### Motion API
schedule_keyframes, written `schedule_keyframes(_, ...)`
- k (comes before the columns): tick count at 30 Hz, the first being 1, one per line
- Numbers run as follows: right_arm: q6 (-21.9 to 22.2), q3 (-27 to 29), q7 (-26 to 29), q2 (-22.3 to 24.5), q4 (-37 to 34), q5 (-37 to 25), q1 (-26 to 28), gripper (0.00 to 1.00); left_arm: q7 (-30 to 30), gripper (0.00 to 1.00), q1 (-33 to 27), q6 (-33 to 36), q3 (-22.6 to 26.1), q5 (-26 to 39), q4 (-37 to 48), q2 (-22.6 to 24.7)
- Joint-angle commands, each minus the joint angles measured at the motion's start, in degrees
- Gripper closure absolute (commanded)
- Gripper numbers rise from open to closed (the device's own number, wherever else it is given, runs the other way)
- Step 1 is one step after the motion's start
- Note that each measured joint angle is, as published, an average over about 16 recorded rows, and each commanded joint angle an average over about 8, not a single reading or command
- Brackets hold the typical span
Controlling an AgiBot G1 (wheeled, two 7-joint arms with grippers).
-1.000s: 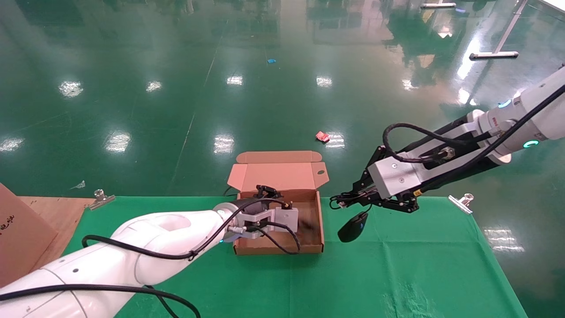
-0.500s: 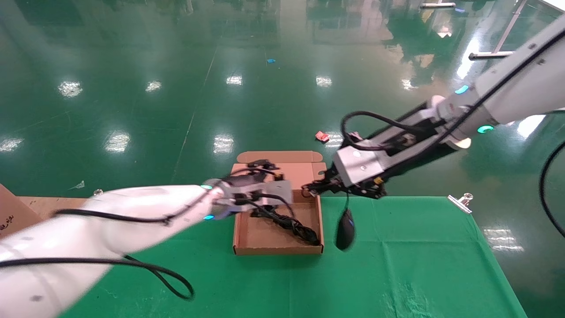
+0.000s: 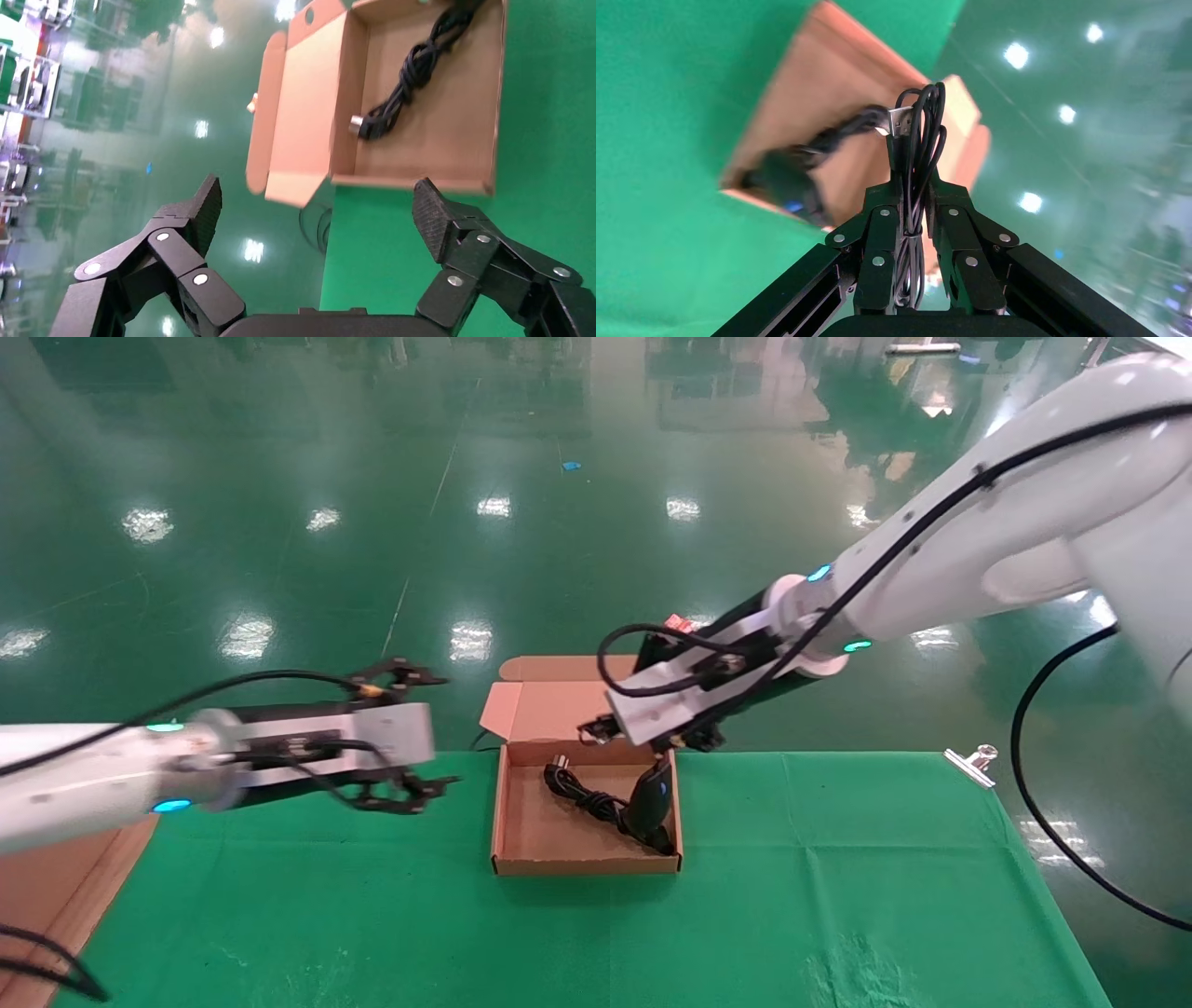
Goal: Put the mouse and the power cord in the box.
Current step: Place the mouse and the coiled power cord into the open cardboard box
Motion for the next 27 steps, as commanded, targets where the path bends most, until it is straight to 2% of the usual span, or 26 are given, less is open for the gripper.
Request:
schedule_keyframes(1, 3.4, -0.8, 0.2, -0.2, 1.5, 0.5, -1.3, 1.00, 0.4, 0.00, 0.0, 0.7, -0.6, -0.9, -2.0, -2.8)
schedule_keyframes(5, 11.0, -3.1, 0.9, -0.2, 4.4, 1.7, -4.3, 1.00, 0.1, 0.00, 0.7, 0.1, -1.1, -1.4, -4.7, -5.8)
schedule_keyframes(8, 14.7, -5.5, 1.4, -0.3, 6.0, 2.4, -6.1, 1.00, -0.3, 0.00, 1.3, -0.4, -1.2, -1.7, -5.8, -7.0)
schedule_keyframes(14, 19.1, -10.9, 2.5, -0.3, 7.6, 3.6, -9.4, 1.00, -0.6, 0.00, 2.9, -2.1, -2.1, -4.0, -5.6, -7.6)
schedule_keyframes(22, 24.0, -16.4, 4.4, -0.3, 8.9, 5.9, -12.4, 0.99, 1.9, 0.00, 4.1, -2.2, -3.4, -6.6, -4.6, -7.4)
schedule_keyframes(27, 26.6, -18.4, 6.0, -0.3, 9.6, 7.6, -13.2, 0.38, 3.0, 0.00, 4.3, -1.9, -3.8, -7.4, -4.1, -7.4)
